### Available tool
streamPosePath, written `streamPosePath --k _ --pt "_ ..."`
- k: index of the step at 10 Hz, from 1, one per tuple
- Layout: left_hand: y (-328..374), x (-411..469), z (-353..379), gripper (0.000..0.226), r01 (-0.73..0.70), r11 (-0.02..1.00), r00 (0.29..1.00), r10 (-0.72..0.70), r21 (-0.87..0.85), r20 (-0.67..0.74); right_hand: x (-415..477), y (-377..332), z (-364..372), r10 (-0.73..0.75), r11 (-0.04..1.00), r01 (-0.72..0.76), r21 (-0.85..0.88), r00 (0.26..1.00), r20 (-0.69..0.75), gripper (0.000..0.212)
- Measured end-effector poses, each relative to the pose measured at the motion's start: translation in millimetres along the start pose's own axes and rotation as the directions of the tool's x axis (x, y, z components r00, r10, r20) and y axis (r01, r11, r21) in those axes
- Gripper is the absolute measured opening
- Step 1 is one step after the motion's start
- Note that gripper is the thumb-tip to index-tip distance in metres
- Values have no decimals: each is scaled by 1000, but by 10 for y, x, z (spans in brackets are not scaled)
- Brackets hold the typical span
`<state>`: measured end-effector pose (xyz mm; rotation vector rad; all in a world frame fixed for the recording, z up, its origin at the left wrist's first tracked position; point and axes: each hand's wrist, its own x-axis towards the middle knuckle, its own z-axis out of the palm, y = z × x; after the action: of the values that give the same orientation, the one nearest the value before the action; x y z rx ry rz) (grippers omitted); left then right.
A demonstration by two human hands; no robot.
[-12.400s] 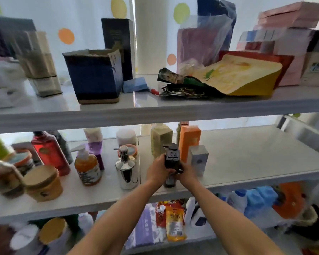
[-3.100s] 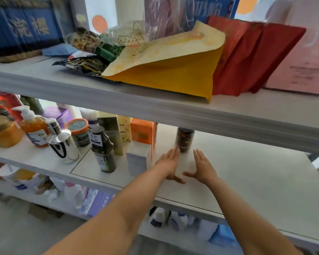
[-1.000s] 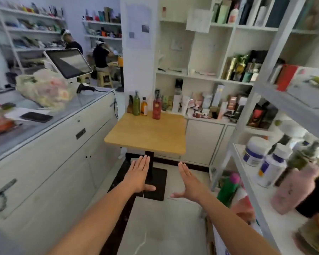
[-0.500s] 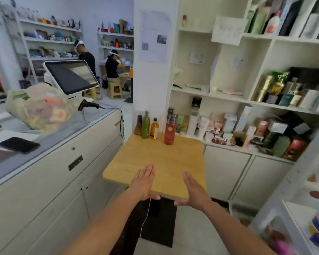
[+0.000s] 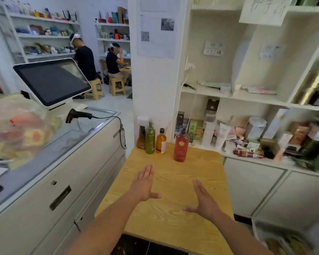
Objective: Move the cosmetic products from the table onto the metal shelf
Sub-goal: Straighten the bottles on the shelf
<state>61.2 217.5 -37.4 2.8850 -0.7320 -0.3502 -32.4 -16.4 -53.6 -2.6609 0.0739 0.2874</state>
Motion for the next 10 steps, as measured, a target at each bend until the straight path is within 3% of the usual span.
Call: streamPosePath --k 2,3,5,6,7,9,10 --pt "69 1279 -195 120 -36 999 998 36 3 -55 1166 501 -337 60 996 -57 73 997 -39 158" --pt "137 1925 -329 120 -81 997 994 81 -1 -70 1761 635 -570 110 981 -99 167 993 -54 145" --pt "266 3021 -513 109 -81 960 995 61 -269 -84 2993 918 -639 149 910 -130 393 989 -19 132" --pt "313 3387 -457 102 -2 875 999 -20 -483 -41 3272 790 -715 111 816 -102 569 994 19 88" --pt "260 3738 -191 66 98 777 995 -78 -622 60 3519 926 -602 132 711 -160 685 987 94 66" --pt "247 3848 -12 68 94 710 995 -79 -698 54 3570 1065 -525 162 636 -190 748 981 111 49" --pt "295 3775 -39 74 57 734 998 -37 -677 44 3473 1079 -509 157 634 -180 752 982 103 46"
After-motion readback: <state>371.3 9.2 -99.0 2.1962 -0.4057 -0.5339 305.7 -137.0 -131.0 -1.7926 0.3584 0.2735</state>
